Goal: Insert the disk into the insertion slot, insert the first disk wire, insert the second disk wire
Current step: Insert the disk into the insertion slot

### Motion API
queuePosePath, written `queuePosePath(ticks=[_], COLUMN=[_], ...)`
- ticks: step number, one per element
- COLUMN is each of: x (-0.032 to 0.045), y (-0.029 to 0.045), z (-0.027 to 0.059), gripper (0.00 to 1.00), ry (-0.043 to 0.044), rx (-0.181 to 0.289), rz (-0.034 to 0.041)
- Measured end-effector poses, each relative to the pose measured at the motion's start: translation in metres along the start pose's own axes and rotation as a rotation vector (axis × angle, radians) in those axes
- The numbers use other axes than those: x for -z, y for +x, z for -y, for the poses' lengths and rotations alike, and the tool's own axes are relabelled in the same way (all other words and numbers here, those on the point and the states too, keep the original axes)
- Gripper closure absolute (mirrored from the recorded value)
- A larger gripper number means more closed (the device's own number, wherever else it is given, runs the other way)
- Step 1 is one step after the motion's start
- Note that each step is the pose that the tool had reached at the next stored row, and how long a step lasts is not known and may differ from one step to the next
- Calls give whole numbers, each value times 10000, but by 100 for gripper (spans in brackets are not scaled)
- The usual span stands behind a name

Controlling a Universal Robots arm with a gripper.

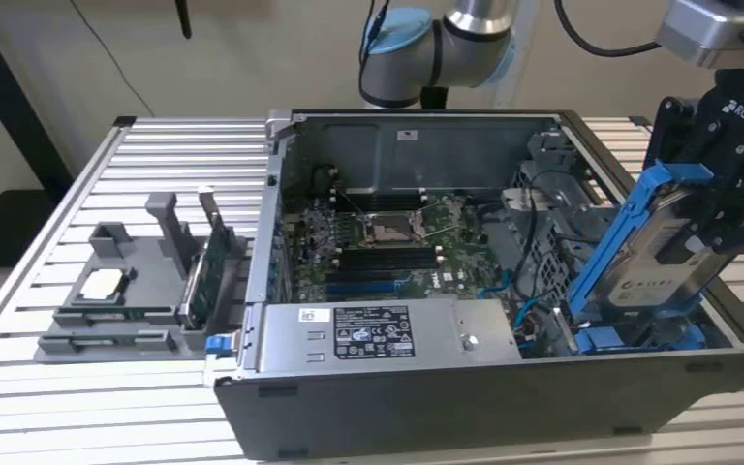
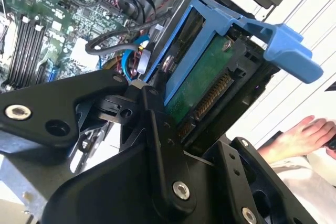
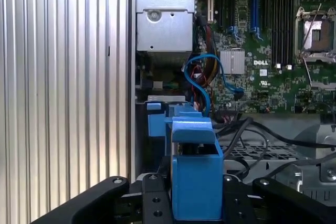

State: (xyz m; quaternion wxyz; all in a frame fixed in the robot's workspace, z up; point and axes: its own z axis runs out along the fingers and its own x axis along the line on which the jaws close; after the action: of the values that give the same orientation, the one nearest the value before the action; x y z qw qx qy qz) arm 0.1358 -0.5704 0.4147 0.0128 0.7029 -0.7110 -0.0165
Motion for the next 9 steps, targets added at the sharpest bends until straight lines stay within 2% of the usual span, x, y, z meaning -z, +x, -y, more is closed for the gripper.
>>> queuePosePath(ticks=[9], x=[-79], y=[0], z=[5], gripper=[67], ry=[0], rx=[2], rz=[11])
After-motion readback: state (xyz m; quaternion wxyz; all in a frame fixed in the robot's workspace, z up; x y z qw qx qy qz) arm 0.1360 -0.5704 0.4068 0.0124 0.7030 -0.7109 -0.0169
